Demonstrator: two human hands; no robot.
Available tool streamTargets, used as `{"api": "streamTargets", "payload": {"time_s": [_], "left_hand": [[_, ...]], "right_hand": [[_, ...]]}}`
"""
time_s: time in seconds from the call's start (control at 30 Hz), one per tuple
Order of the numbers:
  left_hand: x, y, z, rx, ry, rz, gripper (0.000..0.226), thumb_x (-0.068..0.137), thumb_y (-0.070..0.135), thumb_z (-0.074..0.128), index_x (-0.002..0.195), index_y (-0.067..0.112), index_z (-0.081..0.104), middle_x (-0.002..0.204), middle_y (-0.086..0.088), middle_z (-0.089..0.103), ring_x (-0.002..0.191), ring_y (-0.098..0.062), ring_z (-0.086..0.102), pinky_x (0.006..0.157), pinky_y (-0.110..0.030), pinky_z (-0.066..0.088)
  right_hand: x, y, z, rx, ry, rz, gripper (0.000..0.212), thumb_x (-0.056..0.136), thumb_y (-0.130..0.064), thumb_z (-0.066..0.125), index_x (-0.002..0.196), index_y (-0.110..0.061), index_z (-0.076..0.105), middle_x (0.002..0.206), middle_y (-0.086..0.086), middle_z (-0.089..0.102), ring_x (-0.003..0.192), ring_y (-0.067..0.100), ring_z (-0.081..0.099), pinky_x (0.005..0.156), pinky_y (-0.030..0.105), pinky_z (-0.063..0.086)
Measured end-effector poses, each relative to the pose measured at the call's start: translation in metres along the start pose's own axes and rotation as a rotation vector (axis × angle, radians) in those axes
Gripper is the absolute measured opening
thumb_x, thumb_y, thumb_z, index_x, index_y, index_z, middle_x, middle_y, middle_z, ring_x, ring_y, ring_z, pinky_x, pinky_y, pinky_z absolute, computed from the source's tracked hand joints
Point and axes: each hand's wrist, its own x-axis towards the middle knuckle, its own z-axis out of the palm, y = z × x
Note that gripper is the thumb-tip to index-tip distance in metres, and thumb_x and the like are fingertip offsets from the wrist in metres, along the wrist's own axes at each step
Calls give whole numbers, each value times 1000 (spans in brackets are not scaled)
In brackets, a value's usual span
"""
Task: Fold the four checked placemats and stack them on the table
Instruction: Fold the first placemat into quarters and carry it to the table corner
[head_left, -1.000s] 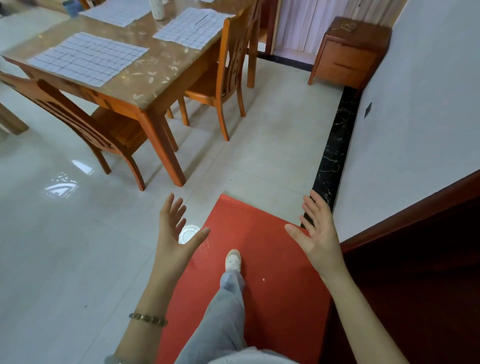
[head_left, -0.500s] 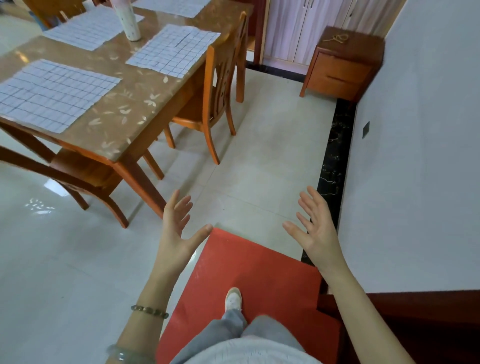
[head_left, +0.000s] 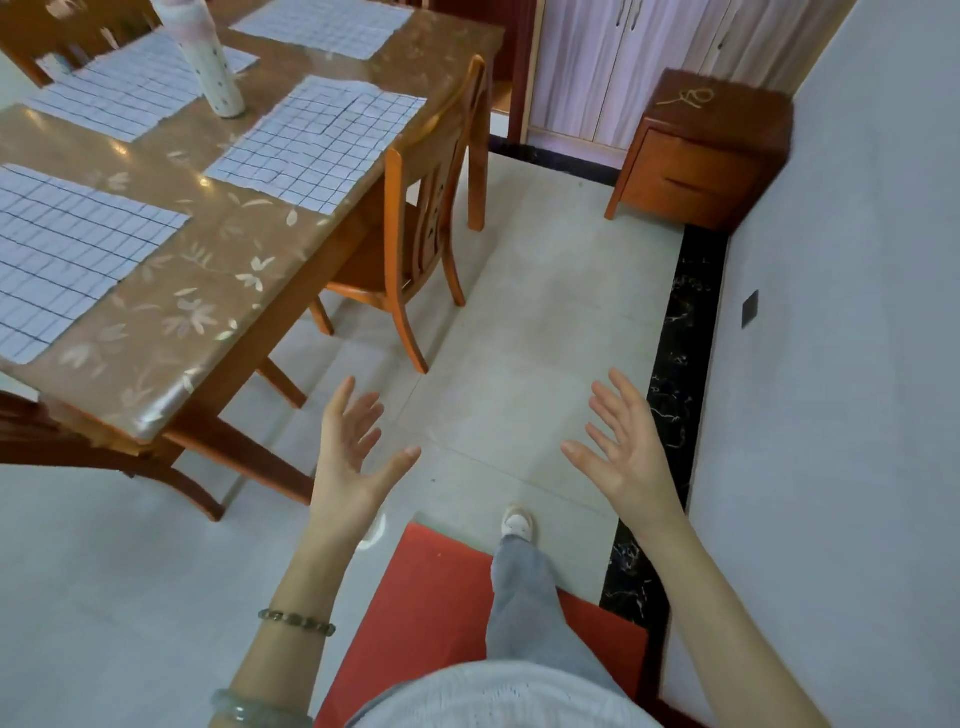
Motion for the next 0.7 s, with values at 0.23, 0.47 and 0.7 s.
{"api": "streamTargets", "payload": {"time_s": [0.23,0.47,0.7], "left_hand": [[112,25,52,-27,115,3,91,76,38,75,149,32,21,146,3,41,131,-5,44,110,-38,38],[190,41,87,-37,172,-21,98,70,51,75,150,34,19,147,6,40,130,-4,44,108,-33,38],[283,49,86,21,223,29,93,77,36,76,150,34,18,146,7,40,129,-1,44,111,-37,37]], "right_hand": [[138,-19,-36,-2,-101,7,79,71,-19,73,135,-39,32,144,-5,41,132,3,40,107,27,38],[245,-36,-52,-33,-203,-9,77,73,-22,72,134,-44,30,142,-9,40,133,1,38,108,27,37],[351,-46,-43,-67,-231,-3,84,71,-27,74,140,-39,29,147,-5,39,133,5,39,109,33,37]]}}
